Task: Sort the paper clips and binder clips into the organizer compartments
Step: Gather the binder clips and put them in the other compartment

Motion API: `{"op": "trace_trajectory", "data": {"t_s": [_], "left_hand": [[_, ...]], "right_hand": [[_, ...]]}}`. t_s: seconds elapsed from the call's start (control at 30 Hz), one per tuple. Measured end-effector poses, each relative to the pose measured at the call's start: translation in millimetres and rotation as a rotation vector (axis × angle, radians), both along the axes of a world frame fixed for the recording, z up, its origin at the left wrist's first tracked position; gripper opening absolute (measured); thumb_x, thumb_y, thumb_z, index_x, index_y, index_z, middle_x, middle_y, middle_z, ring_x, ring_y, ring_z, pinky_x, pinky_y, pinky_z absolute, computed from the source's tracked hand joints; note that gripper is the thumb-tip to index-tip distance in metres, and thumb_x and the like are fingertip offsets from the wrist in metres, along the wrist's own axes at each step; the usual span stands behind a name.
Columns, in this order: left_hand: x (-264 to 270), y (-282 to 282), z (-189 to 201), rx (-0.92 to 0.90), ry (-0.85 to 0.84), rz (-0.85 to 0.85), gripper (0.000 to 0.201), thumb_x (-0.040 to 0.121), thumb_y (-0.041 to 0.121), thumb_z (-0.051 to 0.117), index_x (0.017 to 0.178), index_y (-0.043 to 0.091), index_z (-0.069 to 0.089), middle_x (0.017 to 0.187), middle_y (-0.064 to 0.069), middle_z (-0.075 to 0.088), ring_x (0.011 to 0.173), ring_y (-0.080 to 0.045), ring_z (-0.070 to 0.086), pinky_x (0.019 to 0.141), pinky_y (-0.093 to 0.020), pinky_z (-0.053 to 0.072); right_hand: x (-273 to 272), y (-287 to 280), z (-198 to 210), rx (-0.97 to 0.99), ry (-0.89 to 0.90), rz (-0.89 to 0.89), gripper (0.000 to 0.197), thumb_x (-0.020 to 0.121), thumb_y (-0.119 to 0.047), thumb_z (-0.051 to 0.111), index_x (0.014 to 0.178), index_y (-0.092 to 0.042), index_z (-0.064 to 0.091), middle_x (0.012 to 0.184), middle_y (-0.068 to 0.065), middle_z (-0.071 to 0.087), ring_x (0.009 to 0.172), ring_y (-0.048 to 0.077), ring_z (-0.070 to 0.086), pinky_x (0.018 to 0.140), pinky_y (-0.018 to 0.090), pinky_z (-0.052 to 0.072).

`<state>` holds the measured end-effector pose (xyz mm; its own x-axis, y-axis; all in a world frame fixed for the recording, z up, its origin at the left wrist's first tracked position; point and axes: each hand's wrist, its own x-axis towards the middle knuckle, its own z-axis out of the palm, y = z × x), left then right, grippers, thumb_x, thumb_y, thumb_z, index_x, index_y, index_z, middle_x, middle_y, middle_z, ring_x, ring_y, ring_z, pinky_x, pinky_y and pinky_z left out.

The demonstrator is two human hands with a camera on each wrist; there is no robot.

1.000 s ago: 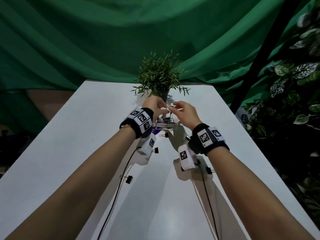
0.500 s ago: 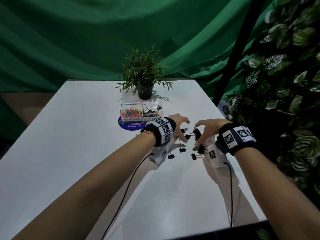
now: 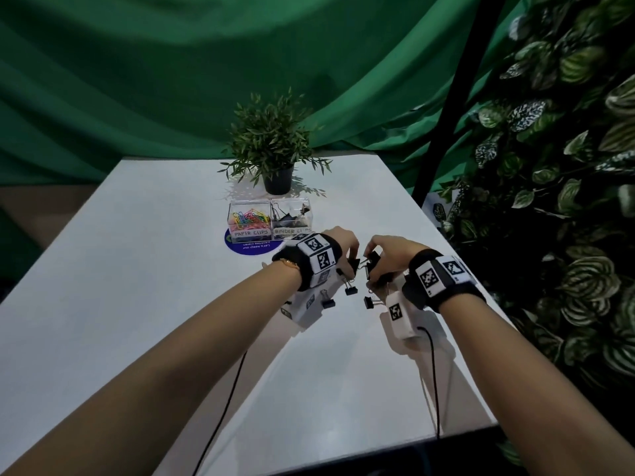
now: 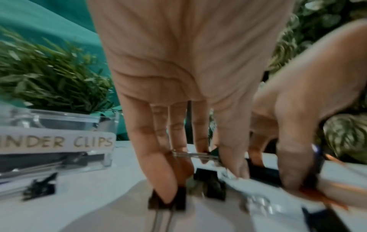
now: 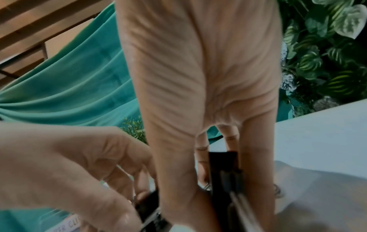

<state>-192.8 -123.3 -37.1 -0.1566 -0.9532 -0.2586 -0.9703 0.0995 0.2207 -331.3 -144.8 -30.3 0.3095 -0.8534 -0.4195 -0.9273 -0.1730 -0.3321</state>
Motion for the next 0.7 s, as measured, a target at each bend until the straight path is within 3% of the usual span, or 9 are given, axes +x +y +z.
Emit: {"op": "trace_trajectory", "data": {"t_s": [0.07, 0.17, 0.3, 0.37, 0.43, 0.5, 0.6, 0.7], "left_hand": [[9, 5, 7, -0.028, 0.035, 0.007, 0.041, 0.076, 0.026, 0.077, 0.111, 0.008, 0.066, 0.114, -0.008, 0.064, 0.103, -0.026, 0.062, 0.074, -0.026, 0.046], [30, 7, 22, -0.075, 0.207, 0.114, 0.04, 0.079, 0.019, 0.075, 0.114, 0.005, 0.062, 0.113, -0.01, 0.065, 0.087, -0.027, 0.064, 0.073, -0.031, 0.056], [69, 1, 35, -0.327, 0.349, 0.331, 0.037, 0.081, 0.021, 0.073, 0.115, 0.012, 0.06, 0.105, -0.008, 0.071, 0.094, -0.024, 0.066, 0.085, -0.037, 0.056], [86, -4, 38, -0.362, 0.338, 0.427, 0.041, 0.08, 0.023, 0.074, 0.117, 0.014, 0.06, 0.111, -0.007, 0.069, 0.101, -0.024, 0.065, 0.092, -0.038, 0.053], [95, -7, 37, -0.322, 0.196, 0.458, 0.051, 0.08, 0.031, 0.073, 0.125, 0.013, 0.057, 0.125, -0.01, 0.062, 0.117, -0.029, 0.056, 0.1, -0.041, 0.048], [89, -2, 33, -0.343, 0.065, 0.412, 0.051, 0.081, 0.037, 0.07, 0.124, 0.014, 0.058, 0.129, -0.01, 0.057, 0.121, -0.031, 0.05, 0.102, -0.044, 0.044], [61, 13, 22, -0.297, 0.122, 0.205, 0.029, 0.086, 0.036, 0.065, 0.106, 0.015, 0.066, 0.112, -0.006, 0.065, 0.103, -0.022, 0.061, 0.091, -0.038, 0.052], [36, 15, 8, -0.131, 0.131, 0.039, 0.036, 0.087, 0.036, 0.064, 0.117, 0.015, 0.062, 0.117, -0.007, 0.061, 0.108, -0.023, 0.058, 0.086, -0.03, 0.046]], "right_hand": [[-1, 0, 0, 0.017, -0.045, -0.013, 0.057, 0.064, -0.01, 0.083, 0.112, -0.017, 0.055, 0.081, -0.001, 0.064, 0.074, 0.022, 0.066, 0.058, 0.024, 0.053], [3, -1, 1, 0.001, -0.052, -0.007, 0.056, 0.057, -0.009, 0.084, 0.106, -0.02, 0.059, 0.083, -0.002, 0.062, 0.071, 0.017, 0.063, 0.059, 0.025, 0.054], [11, -12, 8, 0.009, -0.091, 0.022, 0.045, 0.061, -0.016, 0.081, 0.101, -0.024, 0.061, 0.087, -0.001, 0.065, 0.081, 0.021, 0.065, 0.084, 0.038, 0.058], [14, -20, 14, 0.036, -0.164, 0.009, 0.04, 0.065, -0.013, 0.077, 0.101, -0.022, 0.062, 0.084, 0.005, 0.069, 0.075, 0.023, 0.066, 0.088, 0.039, 0.058], [19, -25, 19, 0.045, -0.208, 0.006, 0.035, 0.07, -0.009, 0.076, 0.1, -0.02, 0.062, 0.083, 0.009, 0.069, 0.068, 0.021, 0.066, 0.085, 0.036, 0.058], [23, -30, 23, 0.027, -0.214, 0.015, 0.032, 0.07, -0.005, 0.076, 0.095, -0.02, 0.062, 0.084, 0.009, 0.066, 0.065, 0.021, 0.065, 0.079, 0.034, 0.059], [23, -38, 30, -0.022, -0.242, -0.005, 0.034, 0.07, 0.003, 0.073, 0.097, -0.015, 0.062, 0.093, 0.01, 0.059, 0.06, 0.02, 0.064, 0.06, 0.025, 0.06], [18, -41, 41, -0.114, -0.251, -0.055, 0.033, 0.071, 0.005, 0.069, 0.096, -0.015, 0.063, 0.099, 0.014, 0.06, 0.059, 0.018, 0.061, 0.042, 0.017, 0.054]]}}
